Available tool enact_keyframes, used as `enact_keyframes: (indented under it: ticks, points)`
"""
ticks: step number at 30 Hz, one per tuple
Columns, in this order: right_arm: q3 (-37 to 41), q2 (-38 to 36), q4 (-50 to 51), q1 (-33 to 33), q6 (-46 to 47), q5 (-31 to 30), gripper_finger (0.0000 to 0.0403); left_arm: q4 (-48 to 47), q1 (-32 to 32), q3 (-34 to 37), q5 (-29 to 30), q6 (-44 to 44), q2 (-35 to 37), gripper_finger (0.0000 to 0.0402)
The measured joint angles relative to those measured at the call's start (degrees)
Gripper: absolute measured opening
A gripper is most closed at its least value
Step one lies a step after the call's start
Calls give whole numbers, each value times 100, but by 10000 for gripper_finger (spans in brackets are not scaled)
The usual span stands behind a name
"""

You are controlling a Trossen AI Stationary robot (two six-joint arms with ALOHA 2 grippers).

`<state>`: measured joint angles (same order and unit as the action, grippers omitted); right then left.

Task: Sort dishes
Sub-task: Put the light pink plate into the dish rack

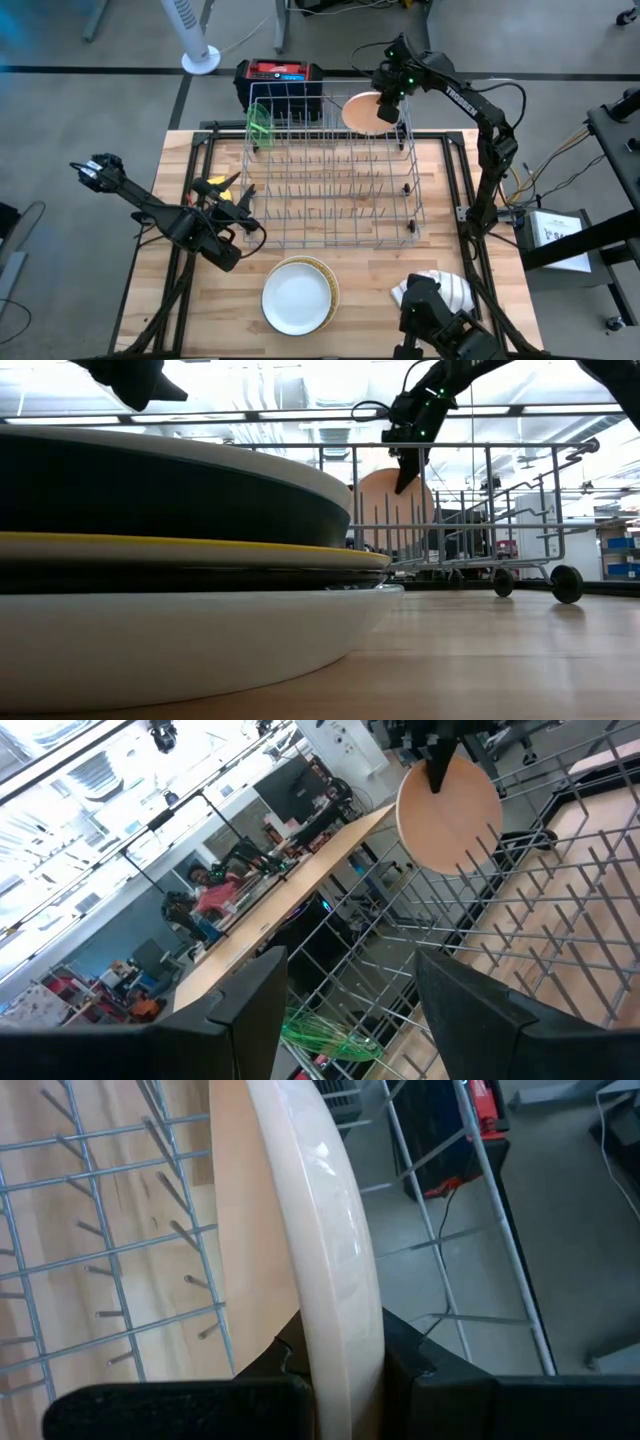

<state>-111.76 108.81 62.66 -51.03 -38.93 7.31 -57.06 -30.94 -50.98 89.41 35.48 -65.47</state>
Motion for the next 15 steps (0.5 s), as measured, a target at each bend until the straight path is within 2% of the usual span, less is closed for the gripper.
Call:
enact_keyframes:
  ticks: [13,15]
  points:
    - [423,0,-215,0,-29,0,35,17,0,0,0,3,0,208]
    - [437,0,-251,0,-22,0,49,22,0,2,-2,3,0,208]
